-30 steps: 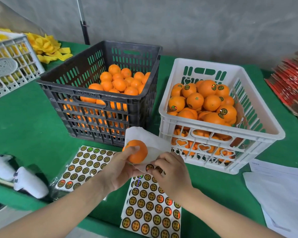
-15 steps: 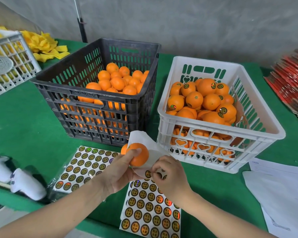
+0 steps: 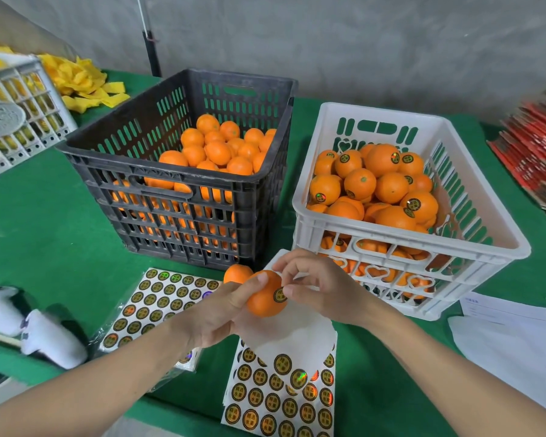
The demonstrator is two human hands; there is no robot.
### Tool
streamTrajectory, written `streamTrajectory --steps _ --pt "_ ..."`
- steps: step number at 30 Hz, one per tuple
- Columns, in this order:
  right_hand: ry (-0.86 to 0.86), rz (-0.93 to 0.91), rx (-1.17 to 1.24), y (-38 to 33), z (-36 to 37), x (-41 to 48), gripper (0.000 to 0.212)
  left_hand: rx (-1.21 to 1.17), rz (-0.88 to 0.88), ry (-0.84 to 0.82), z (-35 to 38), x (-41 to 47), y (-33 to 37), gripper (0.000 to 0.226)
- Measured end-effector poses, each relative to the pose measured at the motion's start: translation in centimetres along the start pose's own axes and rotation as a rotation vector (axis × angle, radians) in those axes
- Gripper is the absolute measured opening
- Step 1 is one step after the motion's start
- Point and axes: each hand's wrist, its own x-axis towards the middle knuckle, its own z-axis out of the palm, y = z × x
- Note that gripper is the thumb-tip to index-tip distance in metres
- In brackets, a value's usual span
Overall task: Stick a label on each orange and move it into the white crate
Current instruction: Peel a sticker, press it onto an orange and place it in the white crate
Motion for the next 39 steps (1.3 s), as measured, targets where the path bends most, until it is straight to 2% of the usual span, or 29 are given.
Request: streamTrajectory --steps 4,7,9,11,14,16,18,19,21,23,24,26,27,28,30,32,34,39 --pt "0.039 -0.033 -0.129 0.1 0.7 0.2 0.018 0.062 -0.004 -0.027 0.4 -0.1 0.2 0.107" --pt "0.12 -0.054 -0.112 0.1 1.3 -0.2 0.019 0.068 0.007 -0.051 0.2 -0.2 0.3 0.103" --pt "0.141 -0.017 -0.06 0.4 1.3 -0.3 0.038 0.083 0.007 -0.089 0.0 -0.3 0.2 0.103" --pt "0.066 0.044 -0.002 0.6 0.8 -0.4 0.063 0.118 0.001 -0.115 -0.1 -0.3 0.1 0.108" --pt "-0.148 0.086 -0.004 0.8 0.7 -0.7 0.062 0.181 0.0 -0.122 -0.1 0.0 0.0 0.107" --pt "-0.176 0.073 -0.113 0.9 1.2 -0.9 0.063 0.208 0.0 -0.12 0.1 0.3 0.0 0.108" --pt "-0.097 0.011 -0.244 0.9 1.7 -1.0 0.063 0.201 -0.018 -0.15 -0.3 0.7 -0.2 0.111" --pt "-0.051 -0.015 -0.26 0.6 1.7 -1.0 0.062 0.201 -0.03 -0.156 -0.6 0.9 -0.1 0.106" --pt "0.058 -0.032 -0.213 -0.9 0.6 -0.7 0.06 0.257 -0.046 -0.148 -1.3 1.1 0.1 0.086" --pt "0.248 -0.058 -0.15 -2.7 -2.1 0.4 0.056 0.3 -0.023 -0.106 -2.0 1.5 0.4 0.074" --pt "0.357 -0.079 -0.14 -3.4 -4.0 1.2 0.055 0.303 0.004 -0.078 -2.3 1.8 0.6 0.061" --pt "0.524 -0.074 -0.229 -4.2 -8.3 3.3 0.054 0.311 0.045 -0.044 -2.7 2.2 0.6 0.024" --pt "0.566 -0.022 -0.319 -4.3 -10.5 4.3 0.052 0.316 0.057 -0.037 -2.8 2.3 0.6 0.013" --pt "0.576 0.075 -0.422 -4.1 -12.5 5.2 0.05 0.316 0.062 -0.032 -2.9 2.3 0.6 0.014" --pt "0.517 0.329 -0.605 -2.7 -15.3 6.4 0.049 0.3 0.061 -0.018 -3.0 2.3 0.6 0.025" --pt "0.396 0.502 -0.722 -1.1 -16.4 6.6 0.052 0.28 0.064 -0.014 -2.9 2.3 0.7 0.029" --pt "0.308 0.567 -0.74 -0.1 -16.7 6.5 0.057 0.266 0.065 -0.019 -2.9 2.3 0.8 0.032" --pt "0.183 0.585 -0.891 0.6 -16.0 6.6 0.072 0.334 0.047 -0.039 -2.7 2.3 0.5 0.038"
